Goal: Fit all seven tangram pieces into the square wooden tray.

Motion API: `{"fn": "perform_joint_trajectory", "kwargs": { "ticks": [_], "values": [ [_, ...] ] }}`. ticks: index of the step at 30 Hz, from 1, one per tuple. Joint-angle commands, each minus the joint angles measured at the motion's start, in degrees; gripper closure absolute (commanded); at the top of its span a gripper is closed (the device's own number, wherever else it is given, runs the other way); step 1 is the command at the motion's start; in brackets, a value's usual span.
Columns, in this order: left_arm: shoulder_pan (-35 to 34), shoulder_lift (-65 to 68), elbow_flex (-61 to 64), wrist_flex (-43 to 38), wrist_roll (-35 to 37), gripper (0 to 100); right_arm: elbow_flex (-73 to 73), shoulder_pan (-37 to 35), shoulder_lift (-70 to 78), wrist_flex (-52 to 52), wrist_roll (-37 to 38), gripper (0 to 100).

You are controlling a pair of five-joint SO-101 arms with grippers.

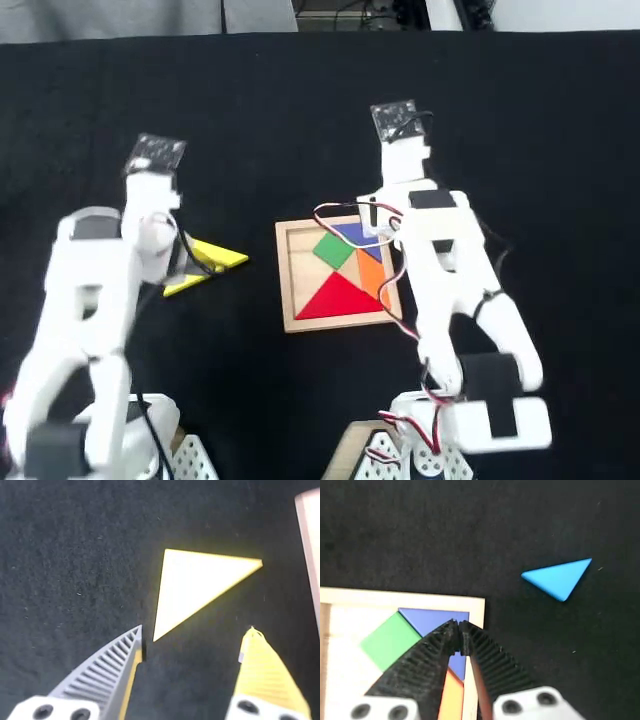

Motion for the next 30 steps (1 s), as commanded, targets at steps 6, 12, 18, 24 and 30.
{"fn": "perform_joint_trajectory", "kwargs": {
  "ticks": [6,12,18,24,30],
  "values": [
    [1.8,26.3,-28.1,11.3,-35.1,69,-8.3,3.2,7.7,-1.1,-0.5,98.7],
    [4.0,35.5,-33.9,11.0,-41.2,68,-11.5,4.5,11.9,-1.1,-0.4,98.7],
    [3.4,40.4,-39.4,10.8,-46.0,64,-13.7,4.5,13.6,-0.6,-0.1,98.7],
    [3.6,43.9,-40.9,10.7,-46.7,63,-13.8,4.1,13.6,-0.6,0.0,98.7],
    [2.5,43.3,-42.0,10.5,-42.1,64,-13.8,4.1,13.6,-0.6,0.0,98.7]
  ]
}}
